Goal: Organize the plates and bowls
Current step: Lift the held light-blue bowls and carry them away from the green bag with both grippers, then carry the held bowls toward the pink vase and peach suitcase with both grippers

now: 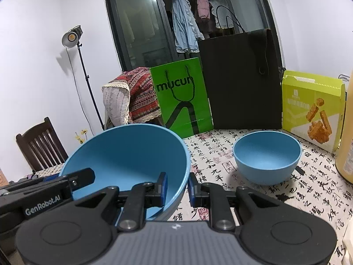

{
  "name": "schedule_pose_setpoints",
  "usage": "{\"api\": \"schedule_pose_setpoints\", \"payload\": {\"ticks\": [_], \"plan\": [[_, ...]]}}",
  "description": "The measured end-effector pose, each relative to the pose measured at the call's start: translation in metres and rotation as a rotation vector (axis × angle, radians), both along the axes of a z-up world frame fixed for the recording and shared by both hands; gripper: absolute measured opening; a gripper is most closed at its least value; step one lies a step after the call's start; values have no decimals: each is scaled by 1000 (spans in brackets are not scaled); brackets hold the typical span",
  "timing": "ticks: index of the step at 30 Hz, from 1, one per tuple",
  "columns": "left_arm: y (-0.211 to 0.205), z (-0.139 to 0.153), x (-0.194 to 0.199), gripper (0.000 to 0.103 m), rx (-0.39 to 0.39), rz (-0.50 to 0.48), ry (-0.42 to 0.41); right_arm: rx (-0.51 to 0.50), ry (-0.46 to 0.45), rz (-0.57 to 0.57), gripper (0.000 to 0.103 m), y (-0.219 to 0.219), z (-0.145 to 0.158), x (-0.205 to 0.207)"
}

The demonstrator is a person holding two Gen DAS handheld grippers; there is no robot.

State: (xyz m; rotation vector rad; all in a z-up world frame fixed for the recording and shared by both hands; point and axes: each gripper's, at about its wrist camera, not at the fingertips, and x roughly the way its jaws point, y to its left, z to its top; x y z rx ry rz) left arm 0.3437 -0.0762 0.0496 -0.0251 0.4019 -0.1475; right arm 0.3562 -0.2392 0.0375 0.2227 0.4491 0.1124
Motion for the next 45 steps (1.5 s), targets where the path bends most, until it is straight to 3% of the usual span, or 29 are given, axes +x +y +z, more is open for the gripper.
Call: {"api": "schedule_pose_setpoints", "payload": {"ticks": [26,35,45], "plan": [[20,6,-67,25,26,6,13,30,21,60,19,13,6,-52],[28,12,-80,25,-53,34,-34,48,-26,18,19,22,7,-67],[33,21,-106,26,-130,104,-153,85,-52,8,19,31,3,-79]]}}
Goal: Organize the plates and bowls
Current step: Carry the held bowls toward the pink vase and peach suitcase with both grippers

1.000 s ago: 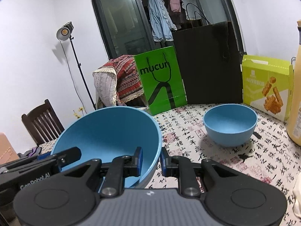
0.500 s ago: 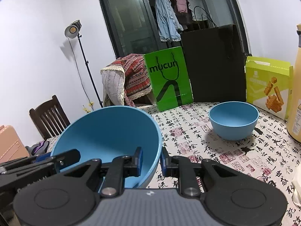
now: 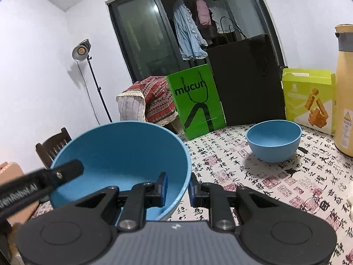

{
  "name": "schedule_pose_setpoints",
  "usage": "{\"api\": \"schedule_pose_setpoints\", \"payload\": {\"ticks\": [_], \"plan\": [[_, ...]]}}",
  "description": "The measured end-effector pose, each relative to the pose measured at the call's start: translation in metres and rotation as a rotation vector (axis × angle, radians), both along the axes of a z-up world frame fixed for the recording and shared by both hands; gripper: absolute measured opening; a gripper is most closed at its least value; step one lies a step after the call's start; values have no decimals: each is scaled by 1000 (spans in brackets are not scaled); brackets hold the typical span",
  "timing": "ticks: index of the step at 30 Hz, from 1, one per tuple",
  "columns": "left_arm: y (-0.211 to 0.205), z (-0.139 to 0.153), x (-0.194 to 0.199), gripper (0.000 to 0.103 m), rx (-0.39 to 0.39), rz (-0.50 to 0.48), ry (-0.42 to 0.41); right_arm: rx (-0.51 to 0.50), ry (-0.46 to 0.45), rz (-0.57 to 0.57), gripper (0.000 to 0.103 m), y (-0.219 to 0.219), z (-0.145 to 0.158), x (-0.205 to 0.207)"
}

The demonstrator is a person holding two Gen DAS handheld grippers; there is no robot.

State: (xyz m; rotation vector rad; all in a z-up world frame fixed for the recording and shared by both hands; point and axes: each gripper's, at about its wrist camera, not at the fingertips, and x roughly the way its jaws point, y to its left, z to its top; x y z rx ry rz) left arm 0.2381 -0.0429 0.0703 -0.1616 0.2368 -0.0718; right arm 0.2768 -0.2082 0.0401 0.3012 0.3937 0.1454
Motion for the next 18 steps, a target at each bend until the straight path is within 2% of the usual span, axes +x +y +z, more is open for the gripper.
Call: {"api": "schedule_pose_setpoints", "payload": {"ticks": [5,9,18], "plan": [[-1,-2,-8,26,2,7,-14,3,-22,-20,19,5,-3,-9],[2,-12,-11,25,-11,12,5,31,-23,-21,19,2,-3,-12],[16,-26,-14,25,-46,46,46,-15,-36,-13,19,15,-3,-21]]}}
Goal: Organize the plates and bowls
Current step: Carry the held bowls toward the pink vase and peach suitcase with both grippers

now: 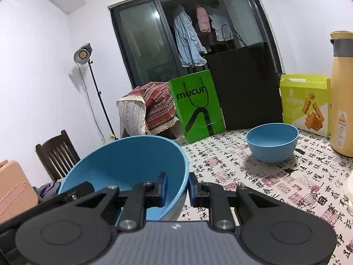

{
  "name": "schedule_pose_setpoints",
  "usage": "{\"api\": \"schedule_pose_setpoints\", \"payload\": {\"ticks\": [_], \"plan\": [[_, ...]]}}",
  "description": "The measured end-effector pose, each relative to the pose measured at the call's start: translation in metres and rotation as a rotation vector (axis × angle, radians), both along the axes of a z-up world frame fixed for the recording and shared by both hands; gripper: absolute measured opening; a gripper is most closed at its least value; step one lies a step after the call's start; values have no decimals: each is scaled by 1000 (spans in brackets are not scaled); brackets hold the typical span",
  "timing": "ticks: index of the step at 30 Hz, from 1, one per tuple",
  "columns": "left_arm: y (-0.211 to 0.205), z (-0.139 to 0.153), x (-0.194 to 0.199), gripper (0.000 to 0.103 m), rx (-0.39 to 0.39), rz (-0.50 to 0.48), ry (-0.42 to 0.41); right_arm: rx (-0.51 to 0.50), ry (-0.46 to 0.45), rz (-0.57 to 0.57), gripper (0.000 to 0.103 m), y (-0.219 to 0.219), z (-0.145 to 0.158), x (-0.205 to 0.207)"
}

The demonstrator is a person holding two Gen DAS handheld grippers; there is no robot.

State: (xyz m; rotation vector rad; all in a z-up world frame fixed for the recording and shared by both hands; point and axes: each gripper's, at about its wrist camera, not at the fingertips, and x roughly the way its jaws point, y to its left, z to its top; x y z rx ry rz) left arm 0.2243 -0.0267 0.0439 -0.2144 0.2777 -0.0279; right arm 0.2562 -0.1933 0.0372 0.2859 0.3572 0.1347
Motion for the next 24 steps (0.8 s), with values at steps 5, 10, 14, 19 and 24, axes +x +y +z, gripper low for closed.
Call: {"api": "schedule_pose_setpoints", "payload": {"ticks": [5,10,14,19,24], "plan": [[4,0,-7,25,7,17,-8,-2,-2,17,19,6,0,-3],[9,-2,-12,25,9,32,-4,-3,1,31,19,12,-1,-5],[11,-3,-17,25,18,45,0,2,4,44,19,16,-3,-9],[16,-5,-23,25,17,54,0,6,-6,54,19,21,-2,-15],[19,-3,-31,25,14,63,-9,-9,-10,63,19,28,-1,-22]]}}
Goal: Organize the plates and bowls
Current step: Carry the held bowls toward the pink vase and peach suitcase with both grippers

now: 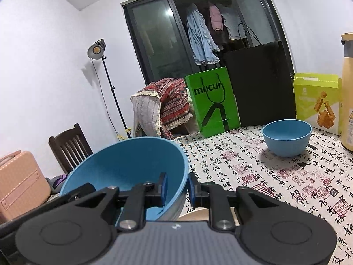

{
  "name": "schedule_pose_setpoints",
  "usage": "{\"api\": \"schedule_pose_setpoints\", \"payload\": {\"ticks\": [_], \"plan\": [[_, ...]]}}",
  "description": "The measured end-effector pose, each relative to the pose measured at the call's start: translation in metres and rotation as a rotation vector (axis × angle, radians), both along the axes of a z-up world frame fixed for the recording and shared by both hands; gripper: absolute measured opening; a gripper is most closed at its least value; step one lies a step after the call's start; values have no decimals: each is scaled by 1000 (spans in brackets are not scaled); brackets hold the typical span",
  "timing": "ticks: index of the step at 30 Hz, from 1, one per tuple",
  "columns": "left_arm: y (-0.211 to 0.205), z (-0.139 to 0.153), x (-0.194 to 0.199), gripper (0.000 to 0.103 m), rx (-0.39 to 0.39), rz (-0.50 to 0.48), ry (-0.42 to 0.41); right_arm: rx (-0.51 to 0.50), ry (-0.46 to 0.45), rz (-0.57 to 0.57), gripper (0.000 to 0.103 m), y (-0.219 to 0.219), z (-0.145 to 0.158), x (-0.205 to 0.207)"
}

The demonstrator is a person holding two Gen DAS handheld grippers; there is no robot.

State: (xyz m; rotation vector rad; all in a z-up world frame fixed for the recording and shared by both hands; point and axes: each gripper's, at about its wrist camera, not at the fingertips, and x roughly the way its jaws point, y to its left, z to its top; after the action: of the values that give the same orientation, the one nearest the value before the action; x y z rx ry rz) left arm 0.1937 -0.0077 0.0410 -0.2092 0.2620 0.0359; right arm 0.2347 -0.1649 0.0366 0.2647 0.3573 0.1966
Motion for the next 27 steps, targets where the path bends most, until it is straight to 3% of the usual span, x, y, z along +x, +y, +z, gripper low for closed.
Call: {"api": "schedule_pose_setpoints", "payload": {"ticks": [27], "plan": [[11,7,-29,26,17,68,-36,12,-20,62,19,12,4,-15]]}}
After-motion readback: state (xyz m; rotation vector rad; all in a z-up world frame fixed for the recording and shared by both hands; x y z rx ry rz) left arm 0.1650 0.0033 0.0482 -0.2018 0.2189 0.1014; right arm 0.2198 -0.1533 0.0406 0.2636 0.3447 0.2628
